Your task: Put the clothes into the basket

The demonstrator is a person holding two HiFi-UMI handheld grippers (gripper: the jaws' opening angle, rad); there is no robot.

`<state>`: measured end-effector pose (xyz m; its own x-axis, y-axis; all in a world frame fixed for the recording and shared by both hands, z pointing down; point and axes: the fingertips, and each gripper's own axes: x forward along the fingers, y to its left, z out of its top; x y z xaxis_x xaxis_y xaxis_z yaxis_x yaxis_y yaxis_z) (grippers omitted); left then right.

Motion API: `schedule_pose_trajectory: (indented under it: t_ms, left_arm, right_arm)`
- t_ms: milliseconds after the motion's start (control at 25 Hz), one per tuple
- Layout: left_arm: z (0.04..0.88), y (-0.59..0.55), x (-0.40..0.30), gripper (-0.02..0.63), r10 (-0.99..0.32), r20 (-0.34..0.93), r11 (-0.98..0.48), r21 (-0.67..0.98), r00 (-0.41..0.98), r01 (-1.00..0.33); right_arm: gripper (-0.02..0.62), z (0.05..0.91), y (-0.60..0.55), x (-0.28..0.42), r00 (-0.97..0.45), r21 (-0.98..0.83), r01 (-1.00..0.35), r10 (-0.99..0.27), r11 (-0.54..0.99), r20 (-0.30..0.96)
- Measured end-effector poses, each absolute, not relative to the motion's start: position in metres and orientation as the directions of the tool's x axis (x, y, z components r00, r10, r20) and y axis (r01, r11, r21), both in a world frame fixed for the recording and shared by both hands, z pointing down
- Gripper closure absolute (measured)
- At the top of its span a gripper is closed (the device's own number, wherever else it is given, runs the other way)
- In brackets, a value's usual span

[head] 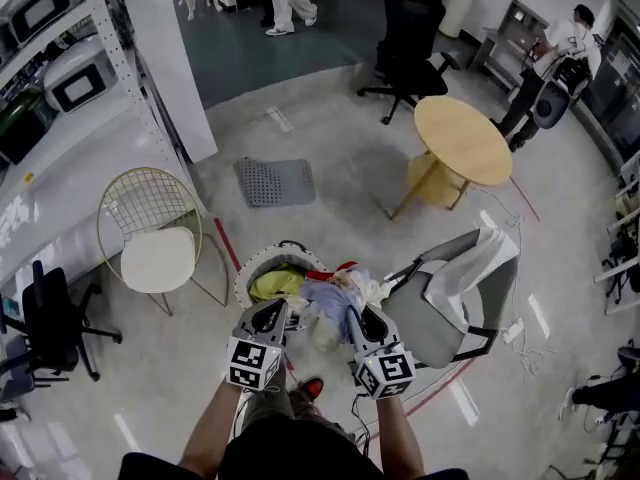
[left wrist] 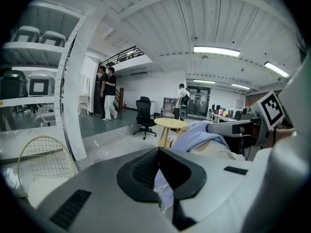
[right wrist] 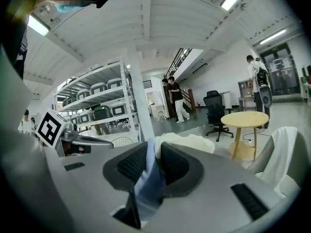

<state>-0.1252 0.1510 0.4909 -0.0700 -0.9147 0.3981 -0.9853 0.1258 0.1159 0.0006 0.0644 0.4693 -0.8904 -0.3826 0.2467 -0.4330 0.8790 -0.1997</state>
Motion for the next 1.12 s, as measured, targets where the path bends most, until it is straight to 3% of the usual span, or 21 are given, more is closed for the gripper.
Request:
schedule_pose_trajectory:
  t_ms: [560, 1120]
  left_arm:
    - [0.571, 0.165, -0.221, 0.6, -0.86, 0.503, 0.192, 0.173, -0.081, -0.966]
    - [0.691, 0.152, -0.268, 0.6, -0.769, 0.64, 0.21, 0.23, -0.015, -0.95]
  right_arm:
    - [0.488, 0.572, 0.069, -0.11, -0.874, -0.268, -0.399, -0.275, 0.877, 0.401]
    - [0.488, 0.696, 0.051, -0.163, -0.822, -0.303, -0.418, -0.214, 0.856, 0.528]
